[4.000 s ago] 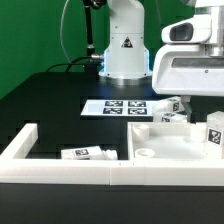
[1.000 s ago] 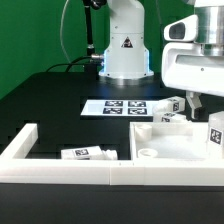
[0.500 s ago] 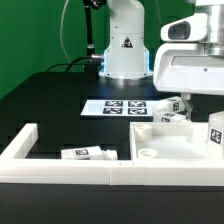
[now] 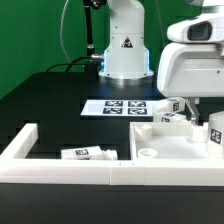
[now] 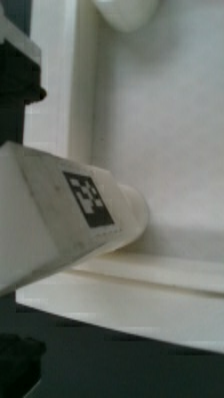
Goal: Assemble one leg
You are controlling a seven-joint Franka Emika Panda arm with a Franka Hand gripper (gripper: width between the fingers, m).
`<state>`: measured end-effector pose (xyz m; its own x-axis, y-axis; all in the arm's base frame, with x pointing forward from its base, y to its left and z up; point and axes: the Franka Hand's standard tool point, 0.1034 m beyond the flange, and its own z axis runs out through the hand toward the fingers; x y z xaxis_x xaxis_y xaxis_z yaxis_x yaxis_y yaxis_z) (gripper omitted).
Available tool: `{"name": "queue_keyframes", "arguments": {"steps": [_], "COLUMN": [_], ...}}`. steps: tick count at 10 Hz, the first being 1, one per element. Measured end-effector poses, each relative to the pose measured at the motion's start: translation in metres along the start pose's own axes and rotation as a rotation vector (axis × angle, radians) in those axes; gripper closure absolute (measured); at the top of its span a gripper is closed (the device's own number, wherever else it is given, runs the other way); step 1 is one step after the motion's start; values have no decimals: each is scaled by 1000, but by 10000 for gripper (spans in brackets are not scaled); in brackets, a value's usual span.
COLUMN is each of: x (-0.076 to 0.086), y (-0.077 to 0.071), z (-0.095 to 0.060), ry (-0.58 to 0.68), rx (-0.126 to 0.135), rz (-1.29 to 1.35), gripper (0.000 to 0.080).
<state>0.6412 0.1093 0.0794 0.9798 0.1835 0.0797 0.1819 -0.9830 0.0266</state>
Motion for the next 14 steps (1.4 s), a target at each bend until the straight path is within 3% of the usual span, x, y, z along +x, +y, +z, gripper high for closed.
{"name": "queue_keyframes", "arguments": {"steps": [4,5,6,7,14], "x": [0,0,0,0,-1], "y": [0,0,0,0,2], "z": [0,0,0,0,0], "ry": [0,0,0,0,-4], "rx": [-7,-6,-6,-6,7], "rz": [-78,-72,-52,-39,521], "gripper": [172,356,356,517,514]}}
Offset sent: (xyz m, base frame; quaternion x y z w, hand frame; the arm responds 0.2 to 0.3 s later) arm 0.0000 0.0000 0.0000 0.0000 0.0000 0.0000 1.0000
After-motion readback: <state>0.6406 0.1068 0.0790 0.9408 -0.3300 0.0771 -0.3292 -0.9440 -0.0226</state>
